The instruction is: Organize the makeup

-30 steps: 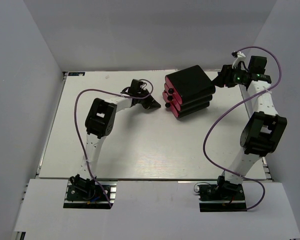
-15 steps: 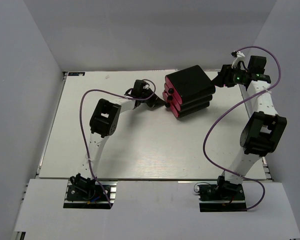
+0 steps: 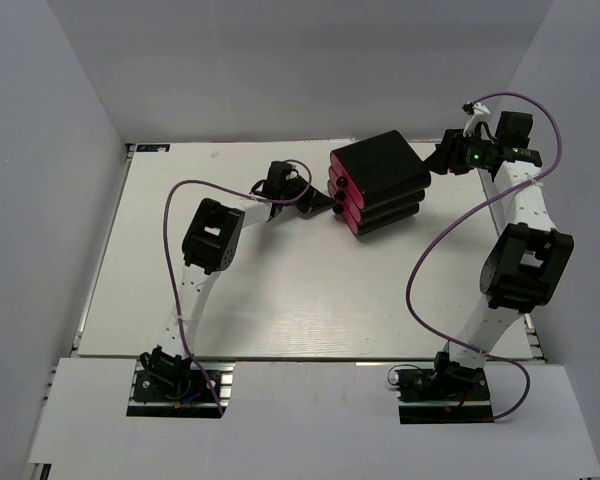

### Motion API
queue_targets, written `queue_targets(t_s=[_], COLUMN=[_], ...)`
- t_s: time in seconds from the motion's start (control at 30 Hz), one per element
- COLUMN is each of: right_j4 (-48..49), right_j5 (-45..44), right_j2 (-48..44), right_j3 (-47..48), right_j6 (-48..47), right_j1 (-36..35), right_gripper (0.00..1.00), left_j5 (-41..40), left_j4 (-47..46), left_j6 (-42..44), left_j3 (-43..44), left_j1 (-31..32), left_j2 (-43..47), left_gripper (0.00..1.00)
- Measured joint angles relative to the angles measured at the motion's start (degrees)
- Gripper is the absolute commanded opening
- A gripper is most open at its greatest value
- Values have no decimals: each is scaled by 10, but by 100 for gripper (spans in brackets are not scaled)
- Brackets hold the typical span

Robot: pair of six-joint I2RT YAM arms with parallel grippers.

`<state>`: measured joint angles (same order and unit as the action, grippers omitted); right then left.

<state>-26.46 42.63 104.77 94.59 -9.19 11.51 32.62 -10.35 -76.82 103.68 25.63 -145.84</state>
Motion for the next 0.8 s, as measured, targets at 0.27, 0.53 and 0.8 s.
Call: queue_targets(t_s=[0.27, 0.53, 0.8], right_j4=[2, 25, 34], right_j5=[0, -26, -41], right_j2=[0, -1, -19], right_j3=[-2, -33, -36], right_j6=[3, 17, 19], right_j1=[0, 1, 8], right_gripper=[67, 88, 89], left_j5=[-13, -74, -108], left_j4=[-26, 6, 81], left_j6=[5, 51, 144], left_j3=[-85, -190, -234], left_j1=[0, -7, -25], left_j2=[43, 151, 225], left_gripper=[47, 71, 76])
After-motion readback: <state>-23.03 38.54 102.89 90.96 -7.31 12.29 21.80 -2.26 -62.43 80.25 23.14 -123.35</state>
